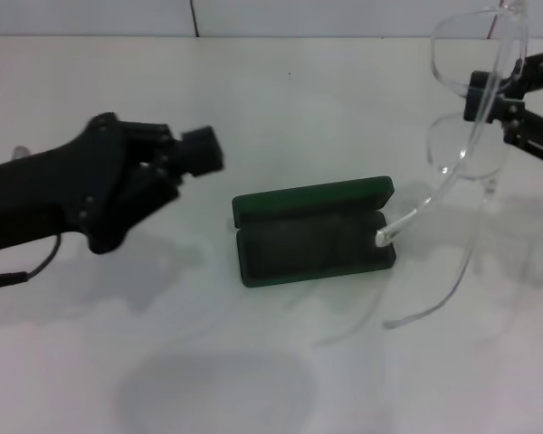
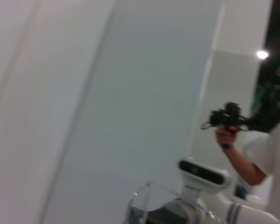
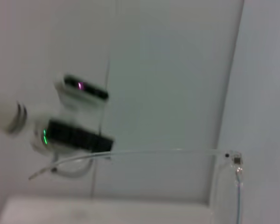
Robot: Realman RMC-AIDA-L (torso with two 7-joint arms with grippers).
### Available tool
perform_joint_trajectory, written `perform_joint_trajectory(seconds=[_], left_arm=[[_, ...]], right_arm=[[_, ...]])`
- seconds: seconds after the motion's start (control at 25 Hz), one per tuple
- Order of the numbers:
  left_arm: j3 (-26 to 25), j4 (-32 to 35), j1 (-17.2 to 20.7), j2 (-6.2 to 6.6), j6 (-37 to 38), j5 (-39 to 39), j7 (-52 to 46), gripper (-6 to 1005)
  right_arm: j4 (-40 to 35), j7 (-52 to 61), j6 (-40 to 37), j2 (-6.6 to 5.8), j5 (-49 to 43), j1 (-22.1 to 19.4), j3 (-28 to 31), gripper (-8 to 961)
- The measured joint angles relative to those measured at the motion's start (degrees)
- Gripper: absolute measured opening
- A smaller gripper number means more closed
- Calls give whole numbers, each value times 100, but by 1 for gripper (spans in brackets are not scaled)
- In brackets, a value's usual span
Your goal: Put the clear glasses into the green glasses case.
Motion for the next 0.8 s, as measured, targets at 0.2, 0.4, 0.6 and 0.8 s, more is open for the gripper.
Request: perform_joint_trajectory(seconds=[0.2, 0.4, 0.6, 0.8], left_arm=[[296, 218, -111, -43, 8, -177, -52, 32], [497, 235, -209, -46, 9, -370, -57, 32], [641, 226, -323, -55, 3, -407, -127, 33], [750, 185, -443, -58, -45, -409, -124, 33]], right_arm=[[880, -349, -42, 0, 260, 89, -274, 115], [1243, -470, 139, -1, 271, 203, -738, 115], [1375, -487, 536, 12, 287, 346, -1285, 115], [1729, -550, 798, 21, 366, 701, -1653, 115]])
